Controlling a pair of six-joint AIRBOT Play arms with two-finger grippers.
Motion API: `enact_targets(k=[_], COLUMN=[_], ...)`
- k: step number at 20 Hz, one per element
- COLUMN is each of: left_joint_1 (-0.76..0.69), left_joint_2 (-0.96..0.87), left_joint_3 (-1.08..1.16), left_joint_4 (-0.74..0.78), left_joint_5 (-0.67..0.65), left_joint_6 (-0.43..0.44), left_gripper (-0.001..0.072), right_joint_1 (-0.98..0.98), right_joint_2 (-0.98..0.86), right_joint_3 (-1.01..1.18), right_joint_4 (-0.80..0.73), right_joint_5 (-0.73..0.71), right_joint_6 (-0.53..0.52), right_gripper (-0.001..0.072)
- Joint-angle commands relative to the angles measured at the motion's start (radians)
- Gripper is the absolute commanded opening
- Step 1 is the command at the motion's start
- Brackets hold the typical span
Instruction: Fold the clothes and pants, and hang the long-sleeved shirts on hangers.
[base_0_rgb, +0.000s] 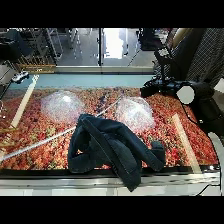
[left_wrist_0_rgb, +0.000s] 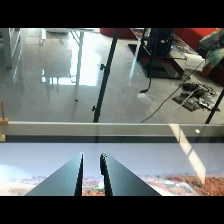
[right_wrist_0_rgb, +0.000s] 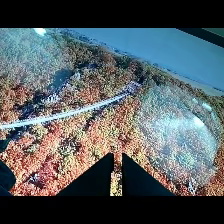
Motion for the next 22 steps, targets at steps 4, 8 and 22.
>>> enact_targets(k=[4,8,22], left_joint_1=[0.001,0.001,-0.002], left_joint_2=[0.0,0.001,0.002], left_joint_3=[0.0,0.0,0.0], left_joint_4=[0.0,0.0,-0.035], left_joint_5=[0.0,0.0,0.0], left_joint_6=[0.0,0.0,-0.004], left_gripper=[0.0133,0.0132,0.0133], right_joint_1=[0.001,0.001,0.001], right_joint_2=[0.0,0.0,0.0], right_joint_3=[0.0,0.0,0.0], right_joint_4=[0.0,0.0,0.093], right_joint_5=[0.0,0.0,-0.051], right_joint_6=[0.0,0.0,0.001], right_gripper=[0.0124,0.0124,0.0124])
